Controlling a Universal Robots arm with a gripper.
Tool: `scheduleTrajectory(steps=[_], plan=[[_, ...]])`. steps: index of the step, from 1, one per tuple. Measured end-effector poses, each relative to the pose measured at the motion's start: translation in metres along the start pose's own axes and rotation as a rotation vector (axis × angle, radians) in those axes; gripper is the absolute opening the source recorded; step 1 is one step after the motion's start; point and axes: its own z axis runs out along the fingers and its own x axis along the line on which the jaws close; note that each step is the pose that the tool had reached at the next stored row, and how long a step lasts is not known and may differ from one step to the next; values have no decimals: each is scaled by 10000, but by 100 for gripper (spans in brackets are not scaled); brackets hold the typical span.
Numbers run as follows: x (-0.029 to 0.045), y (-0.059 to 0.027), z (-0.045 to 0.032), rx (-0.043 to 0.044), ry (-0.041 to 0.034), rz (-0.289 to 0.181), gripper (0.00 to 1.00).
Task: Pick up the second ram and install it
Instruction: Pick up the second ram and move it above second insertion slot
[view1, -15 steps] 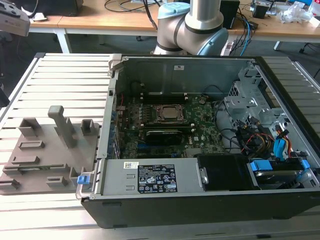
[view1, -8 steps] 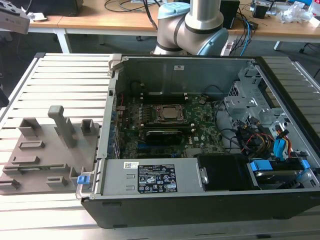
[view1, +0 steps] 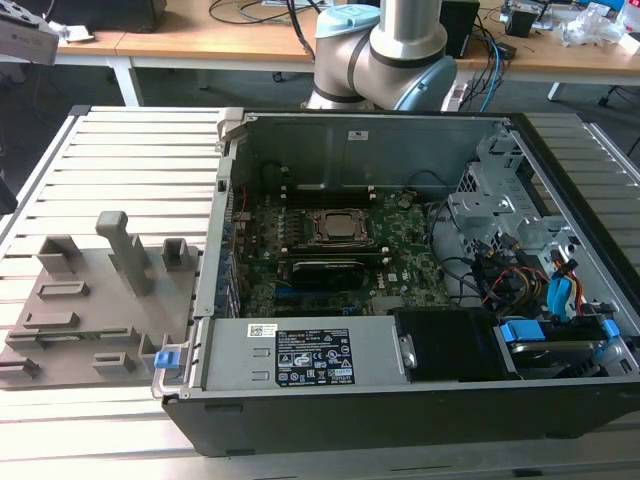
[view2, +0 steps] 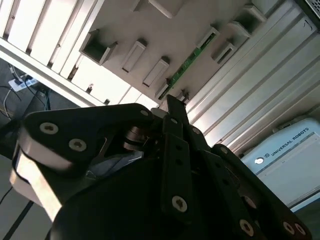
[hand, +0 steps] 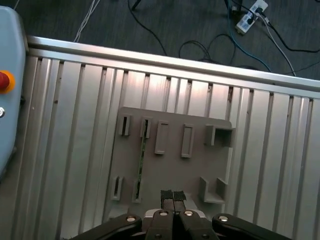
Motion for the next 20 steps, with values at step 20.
scheduleTrajectory(steps=[20], plan=[[0,0,0,-52,74,-2131,11]])
